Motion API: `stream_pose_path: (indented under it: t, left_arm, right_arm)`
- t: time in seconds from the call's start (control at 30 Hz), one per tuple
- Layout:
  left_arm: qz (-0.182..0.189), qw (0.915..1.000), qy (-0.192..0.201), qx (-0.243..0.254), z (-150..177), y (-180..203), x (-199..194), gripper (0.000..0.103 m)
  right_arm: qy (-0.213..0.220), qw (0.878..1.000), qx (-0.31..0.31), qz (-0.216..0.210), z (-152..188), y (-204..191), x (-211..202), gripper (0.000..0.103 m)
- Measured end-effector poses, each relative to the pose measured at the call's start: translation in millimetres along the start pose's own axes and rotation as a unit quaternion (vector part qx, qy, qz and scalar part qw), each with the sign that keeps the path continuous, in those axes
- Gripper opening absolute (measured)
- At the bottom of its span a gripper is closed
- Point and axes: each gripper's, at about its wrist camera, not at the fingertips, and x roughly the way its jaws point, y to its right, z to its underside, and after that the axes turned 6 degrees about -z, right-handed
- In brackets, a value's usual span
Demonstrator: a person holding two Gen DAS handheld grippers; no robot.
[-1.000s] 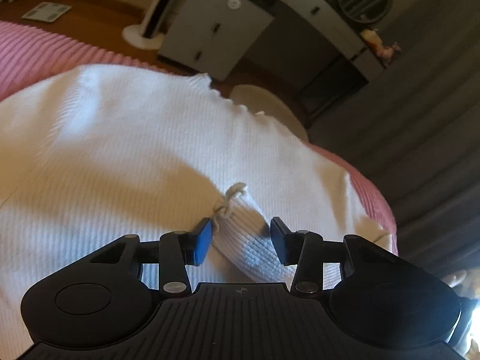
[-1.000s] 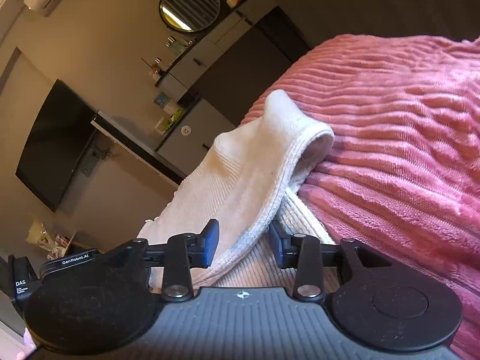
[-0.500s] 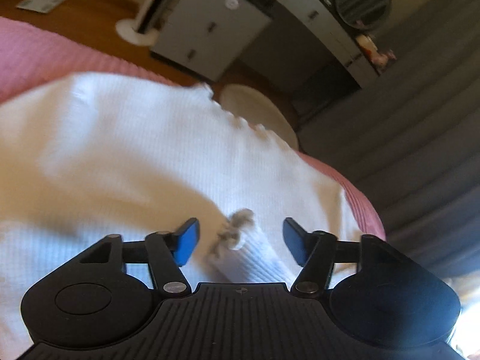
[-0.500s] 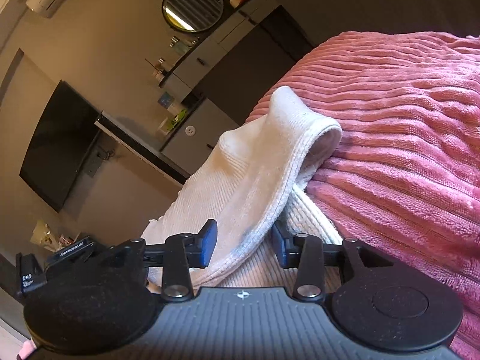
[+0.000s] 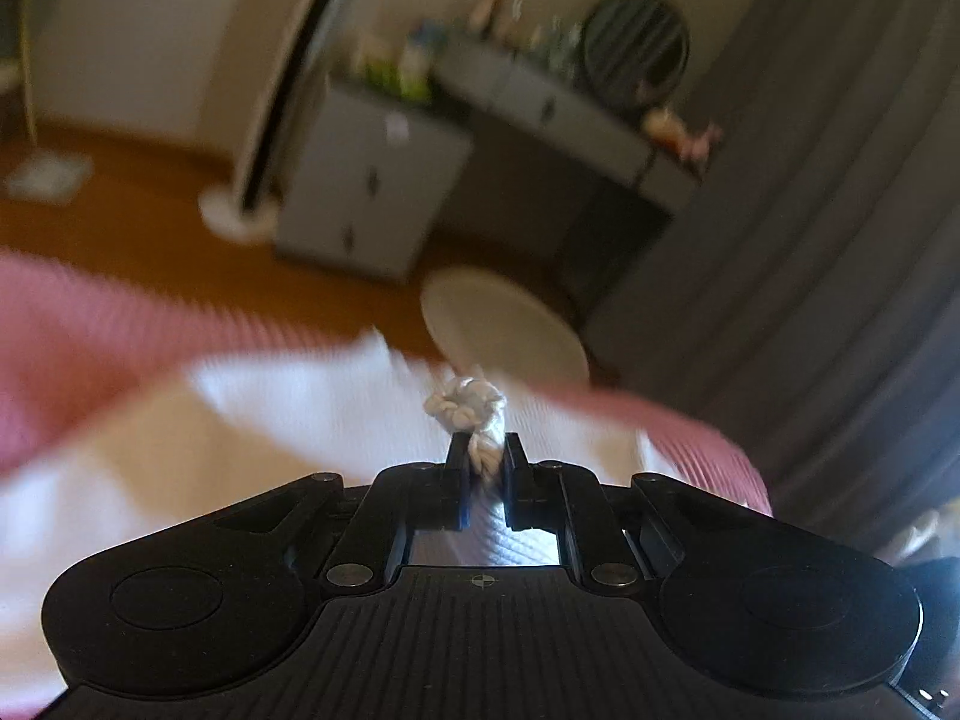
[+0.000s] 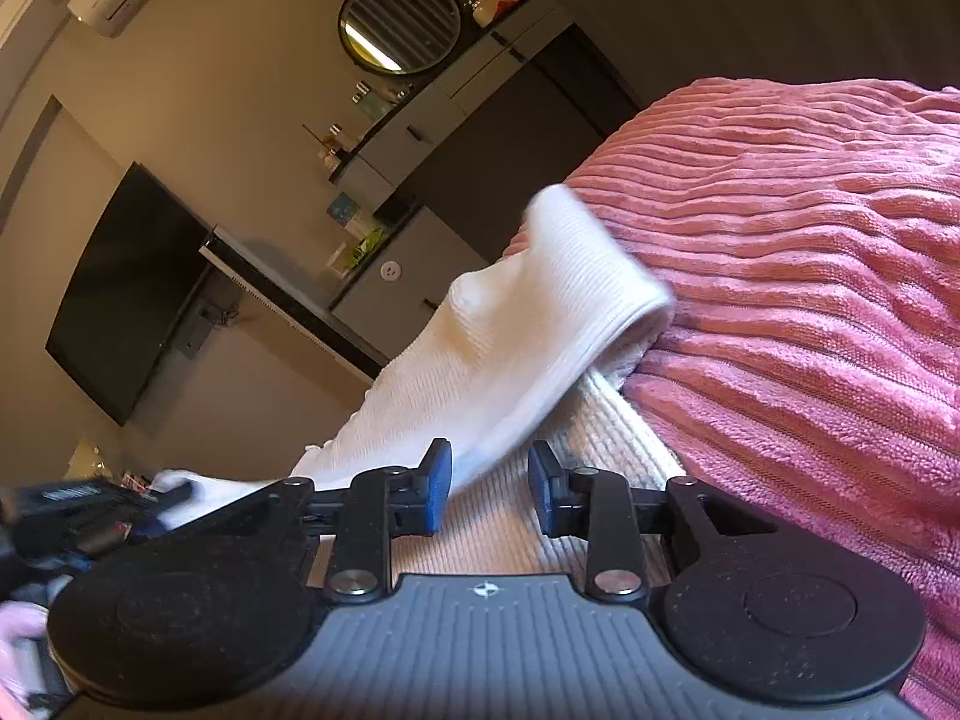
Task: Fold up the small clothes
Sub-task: 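Carry the held sleeve across the body with the left tool and release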
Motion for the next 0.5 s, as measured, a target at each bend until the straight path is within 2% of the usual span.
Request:
stream_pose_path:
  t: [0.07, 0.1, 0.2, 0.3, 0.4, 0.5]
  left_arm:
    - [-0.026, 0.9993, 0.023, 0.013, -1, -9, -14, 0.012]
    - [-0.038, 0.9991, 0.018, 0.011, 2, -16, -15, 0.012]
    - [-0.065, 0.9963, -0.046, -0.031, 18, -43, 5, 0.013]
    - [-0.092, 0.9905, -0.072, -0.072, 38, -66, 18, 0.016]
    - [-0.083, 0.9866, -0.081, -0.114, 44, -86, 20, 0.024]
    - [-0.056, 0.9857, -0.085, -0.135, 44, -95, 18, 0.035]
  right_arm:
    - [-0.001, 1.000, 0.004, 0.001, 0, 1, 1, 0.029]
    - [-0.003, 1.000, 0.008, 0.000, 0, 2, 1, 0.029]
    - [-0.007, 1.000, 0.009, 0.000, 1, 2, 3, 0.029]
    - [-0.009, 1.000, 0.003, 0.000, 3, -1, 4, 0.029]
    - [-0.008, 1.000, 0.005, 0.000, 2, 1, 4, 0.029]
    - [-0.010, 1.000, 0.006, 0.002, 3, 2, 6, 0.029]
